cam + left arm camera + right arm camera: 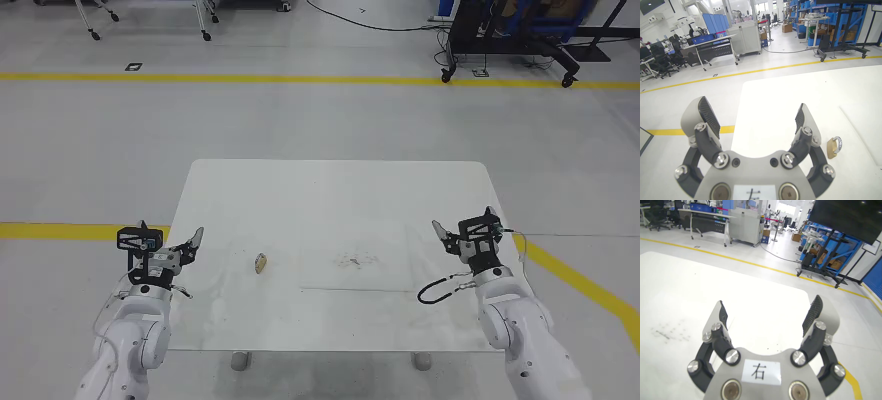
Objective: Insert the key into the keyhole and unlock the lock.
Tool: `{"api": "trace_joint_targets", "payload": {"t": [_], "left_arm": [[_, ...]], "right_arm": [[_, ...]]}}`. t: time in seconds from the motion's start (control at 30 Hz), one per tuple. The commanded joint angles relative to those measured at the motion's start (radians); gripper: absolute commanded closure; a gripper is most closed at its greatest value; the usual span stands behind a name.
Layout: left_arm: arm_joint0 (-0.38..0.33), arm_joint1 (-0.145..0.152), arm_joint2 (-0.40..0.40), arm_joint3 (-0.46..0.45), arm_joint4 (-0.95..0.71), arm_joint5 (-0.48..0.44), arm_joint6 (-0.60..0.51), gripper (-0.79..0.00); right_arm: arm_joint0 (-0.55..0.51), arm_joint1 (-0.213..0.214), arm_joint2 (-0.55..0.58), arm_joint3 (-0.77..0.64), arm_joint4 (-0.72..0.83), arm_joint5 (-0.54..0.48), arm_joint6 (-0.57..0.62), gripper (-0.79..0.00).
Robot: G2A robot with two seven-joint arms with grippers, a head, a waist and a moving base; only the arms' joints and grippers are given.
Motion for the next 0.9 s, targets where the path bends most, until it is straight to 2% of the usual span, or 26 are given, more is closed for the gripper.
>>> {"api": "trace_joint_targets", "payload": {"t": [0.0,0.13,0.53,0.77,0.87], "left_arm": [[0.000,0.000,0.000,0.000,0.000,0.000,0.000,-0.785],[0.000,0.000,0.000,0.000,0.000,0.000,0.000,-0.785],[0.000,0.000,0.000,0.000,0.000,0.000,0.000,-0.785],[0.000,0.000,0.000,0.000,0.000,0.000,0.000,-0.785],[0.000,0.000,0.000,0.000,0.000,0.000,0.000,-0.785]], "right_arm": [[0.035,-0.003,-0.042,0.042,0.023,-0.048,0.013,-0.785],[0.098,-0.009,-0.094,0.108,0.057,-0.134,0.020,-0.785],[0.101,-0.009,-0.098,0.126,0.065,-0.140,0.032,-0.785],[0.202,-0.015,-0.169,0.242,0.119,-0.322,0.059,-0.785],[0.243,-0.021,-0.214,0.290,0.105,-0.352,0.063,-0.785]]}}
